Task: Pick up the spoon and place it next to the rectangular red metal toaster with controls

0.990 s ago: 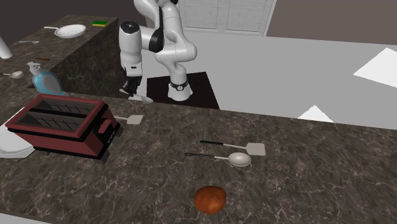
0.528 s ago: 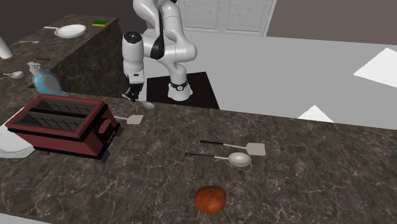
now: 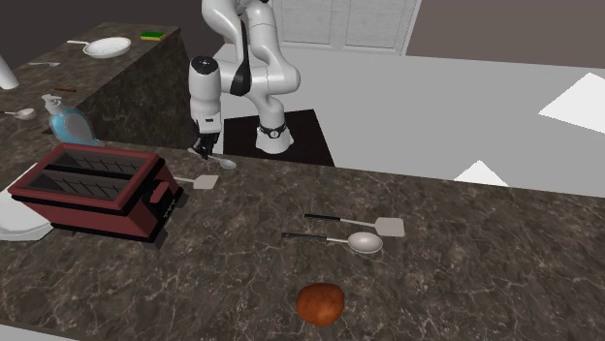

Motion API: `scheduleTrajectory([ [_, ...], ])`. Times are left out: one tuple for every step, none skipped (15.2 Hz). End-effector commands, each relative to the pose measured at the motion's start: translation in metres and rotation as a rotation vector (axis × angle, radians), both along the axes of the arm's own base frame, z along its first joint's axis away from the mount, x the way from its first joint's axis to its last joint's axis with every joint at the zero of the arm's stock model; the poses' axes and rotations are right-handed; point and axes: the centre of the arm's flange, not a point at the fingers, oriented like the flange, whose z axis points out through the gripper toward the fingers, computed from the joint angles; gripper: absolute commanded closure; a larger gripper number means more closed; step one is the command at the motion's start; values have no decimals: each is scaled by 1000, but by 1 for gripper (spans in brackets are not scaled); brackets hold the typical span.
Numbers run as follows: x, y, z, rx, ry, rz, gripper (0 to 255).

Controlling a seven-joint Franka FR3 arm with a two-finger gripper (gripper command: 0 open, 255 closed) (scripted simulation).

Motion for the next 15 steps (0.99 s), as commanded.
scheduleTrajectory([
  [0,0,0,0,0,0,255],
  [0,0,0,0,0,0,255],
  [0,0,0,0,0,0,255],
  [0,0,0,0,0,0,0],
  [0,0,0,0,0,0,0],
  [0,0,0,0,0,0,0],
  [0,0,0,0,0,0,0],
  [0,0,0,0,0,0,0],
  [0,0,0,0,0,0,0],
  [0,3,13,0,0,0,0],
  [0,7,25,0,0,0,0],
  [0,10,38,0,0,0,0],
  [1,13,48,0,0,0,0],
  [1,13,48,0,0,0,0],
  [1,13,48,0,0,0,0],
])
